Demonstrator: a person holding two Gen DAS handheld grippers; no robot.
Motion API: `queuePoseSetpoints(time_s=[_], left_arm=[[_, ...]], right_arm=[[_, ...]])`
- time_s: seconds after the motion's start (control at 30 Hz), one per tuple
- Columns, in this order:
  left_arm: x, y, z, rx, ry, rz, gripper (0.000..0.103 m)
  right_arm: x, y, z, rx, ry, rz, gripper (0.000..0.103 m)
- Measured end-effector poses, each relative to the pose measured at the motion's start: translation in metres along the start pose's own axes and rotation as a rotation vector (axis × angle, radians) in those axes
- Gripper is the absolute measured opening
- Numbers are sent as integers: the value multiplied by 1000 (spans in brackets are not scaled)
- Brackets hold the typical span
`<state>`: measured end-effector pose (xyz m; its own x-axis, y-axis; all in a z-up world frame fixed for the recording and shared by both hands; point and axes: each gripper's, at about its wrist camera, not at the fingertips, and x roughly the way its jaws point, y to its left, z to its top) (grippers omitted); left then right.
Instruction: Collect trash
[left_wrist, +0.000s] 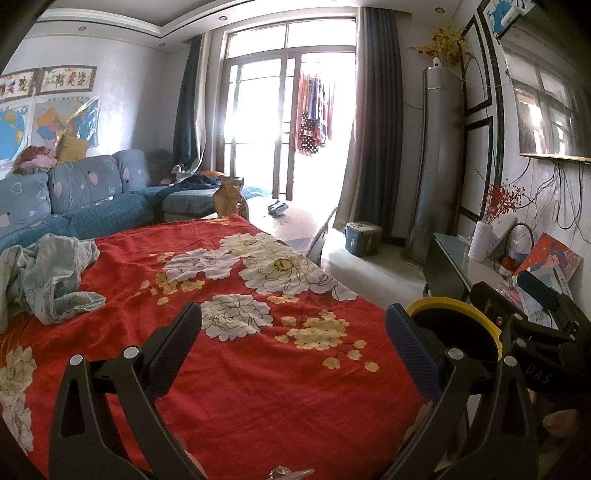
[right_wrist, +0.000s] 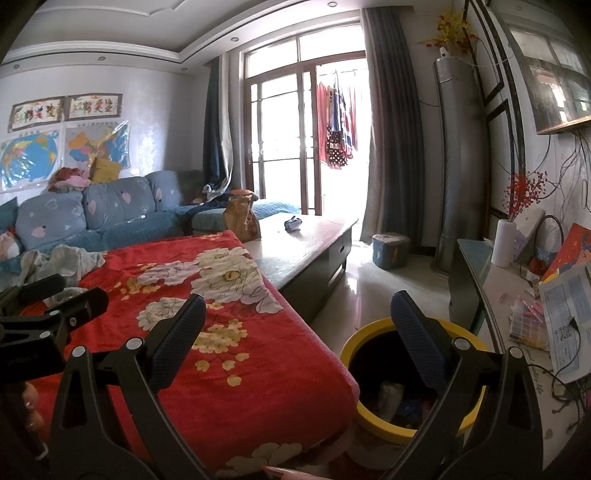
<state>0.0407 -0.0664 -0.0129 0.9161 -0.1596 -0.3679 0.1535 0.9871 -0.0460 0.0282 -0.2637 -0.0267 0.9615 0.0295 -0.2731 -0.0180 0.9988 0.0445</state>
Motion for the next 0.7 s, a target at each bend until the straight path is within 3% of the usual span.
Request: queuePoseSetpoints(time_s=[0.7], left_arm=[[2,-2,0,-21,28,1,97]], right_arm=[[2,0,2,7,28,15,92]])
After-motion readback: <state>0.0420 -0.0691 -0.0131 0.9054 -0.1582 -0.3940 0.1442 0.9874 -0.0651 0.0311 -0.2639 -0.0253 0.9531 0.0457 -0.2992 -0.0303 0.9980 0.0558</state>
